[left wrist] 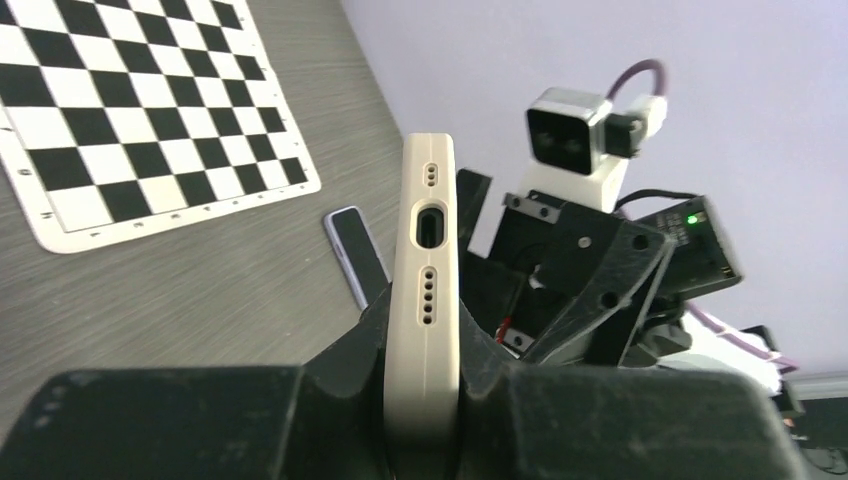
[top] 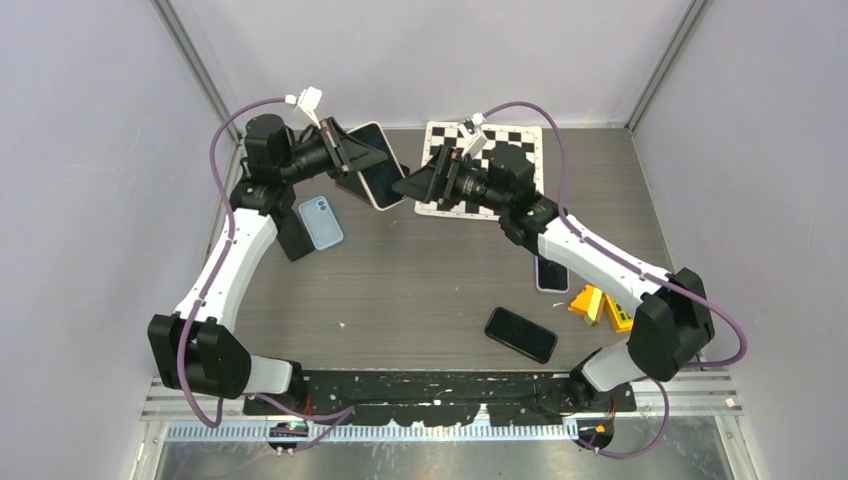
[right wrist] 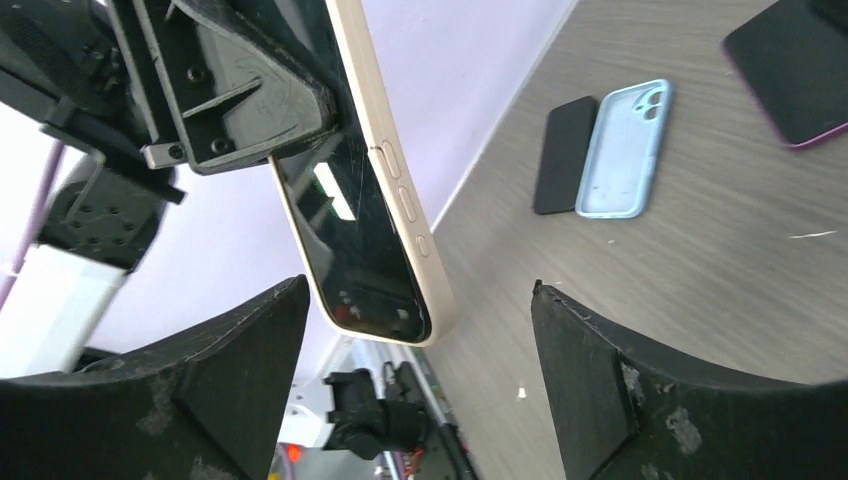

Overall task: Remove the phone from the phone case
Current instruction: Remove the phone case from the phone.

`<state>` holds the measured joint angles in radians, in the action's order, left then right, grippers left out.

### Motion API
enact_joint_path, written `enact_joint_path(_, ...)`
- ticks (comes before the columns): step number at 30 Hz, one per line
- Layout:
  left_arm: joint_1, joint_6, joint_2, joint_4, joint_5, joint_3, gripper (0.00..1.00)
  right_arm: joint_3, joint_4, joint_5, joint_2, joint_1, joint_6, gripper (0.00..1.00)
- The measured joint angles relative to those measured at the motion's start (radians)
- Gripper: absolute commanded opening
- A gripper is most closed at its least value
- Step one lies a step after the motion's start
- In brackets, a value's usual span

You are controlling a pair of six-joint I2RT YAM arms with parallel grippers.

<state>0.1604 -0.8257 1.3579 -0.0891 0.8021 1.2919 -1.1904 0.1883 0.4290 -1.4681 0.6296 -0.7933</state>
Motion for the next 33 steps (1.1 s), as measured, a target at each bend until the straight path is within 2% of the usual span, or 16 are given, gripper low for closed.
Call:
enact_joint_path(4, 0.0, -0.114, -0.01, 0.071, 0.01, -0.025, 0.0, 0.033, 0.086, 0.039, -0.003, 0.005, -0.1, 0.84)
enact_joint_path(7, 0.0, -0.171, -0.029, 0.102, 0.009, -0.059, 0.0, 0.061, 0.129, 0.048, 0.004, 0.021, -0.138, 0.92)
enact_joint_path(9, 0.0, -0.203, -0.053, 0.11, 0.0, -0.088, 0.0, 0.09, 0.142, 0.043, 0.022, 0.047, -0.153, 0.94)
enact_joint_path(12, 0.0, -0.242, -0.096, 0.12, -0.019, -0.122, 0.0, 0.137, 0.149, 0.025, 0.066, 0.094, -0.162, 0.89)
enact_joint_path(18, 0.0, -0.276, -0.233, 0.122, -0.075, -0.211, 0.0, 0.246, 0.229, -0.014, 0.152, 0.176, -0.196, 0.57)
enact_joint_path(20, 0.0, -0.284, -0.267, 0.122, -0.084, -0.232, 0.0, 0.285, 0.275, -0.032, 0.162, 0.202, -0.214, 0.52)
enact_joint_path(23, 0.0, -0.305, -0.303, 0.125, -0.095, -0.267, 0.0, 0.349, 0.372, -0.069, 0.162, 0.252, -0.243, 0.51)
enact_joint_path(27, 0.0, -0.352, -0.332, 0.14, -0.119, -0.327, 0.0, 0.415, 0.478, -0.114, 0.159, 0.3, -0.278, 0.65)
enact_joint_path(30, 0.0, -0.396, -0.346, 0.143, -0.144, -0.36, 0.0, 0.435, 0.552, -0.134, 0.159, 0.308, -0.294, 0.66)
enact_joint_path(33, 0.0, -0.426, -0.352, 0.145, -0.164, -0.366, 0.0, 0.435, 0.605, -0.152, 0.161, 0.307, -0.299, 0.51)
